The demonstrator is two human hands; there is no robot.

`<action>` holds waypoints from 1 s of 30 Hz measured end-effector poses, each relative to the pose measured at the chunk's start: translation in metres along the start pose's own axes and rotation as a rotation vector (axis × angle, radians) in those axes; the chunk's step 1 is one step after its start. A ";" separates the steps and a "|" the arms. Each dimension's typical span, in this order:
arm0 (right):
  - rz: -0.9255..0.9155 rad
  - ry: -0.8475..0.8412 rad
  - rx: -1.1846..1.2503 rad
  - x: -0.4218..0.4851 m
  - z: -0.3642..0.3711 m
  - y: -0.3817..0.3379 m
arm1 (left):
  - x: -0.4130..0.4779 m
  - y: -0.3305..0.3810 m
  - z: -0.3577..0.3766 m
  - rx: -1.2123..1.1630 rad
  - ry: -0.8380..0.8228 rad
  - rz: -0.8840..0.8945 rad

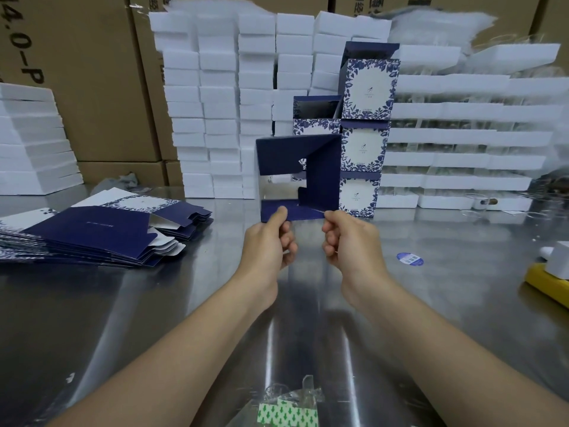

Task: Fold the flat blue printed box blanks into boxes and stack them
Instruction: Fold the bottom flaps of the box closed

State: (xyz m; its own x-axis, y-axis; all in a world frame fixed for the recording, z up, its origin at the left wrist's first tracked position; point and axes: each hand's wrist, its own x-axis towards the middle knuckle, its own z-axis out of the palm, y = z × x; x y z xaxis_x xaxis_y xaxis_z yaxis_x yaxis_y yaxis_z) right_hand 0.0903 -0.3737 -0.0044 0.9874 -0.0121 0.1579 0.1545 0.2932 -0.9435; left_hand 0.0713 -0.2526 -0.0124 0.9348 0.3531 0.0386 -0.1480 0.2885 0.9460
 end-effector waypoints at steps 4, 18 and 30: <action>0.029 -0.071 -0.047 -0.003 0.001 0.001 | 0.003 -0.001 -0.002 -0.015 0.036 0.015; 0.061 -0.036 -0.031 0.000 0.001 0.003 | 0.005 -0.001 -0.004 -0.020 0.037 0.002; 0.122 -0.134 -0.011 0.002 0.002 0.003 | 0.007 -0.004 -0.002 -0.001 0.066 0.070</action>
State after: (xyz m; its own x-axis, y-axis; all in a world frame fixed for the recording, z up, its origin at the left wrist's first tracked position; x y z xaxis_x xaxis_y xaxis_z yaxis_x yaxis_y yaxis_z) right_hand 0.0929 -0.3712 -0.0068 0.9855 0.1501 0.0789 0.0352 0.2744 -0.9610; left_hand 0.0777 -0.2495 -0.0161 0.8990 0.4299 0.0830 -0.2124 0.2624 0.9413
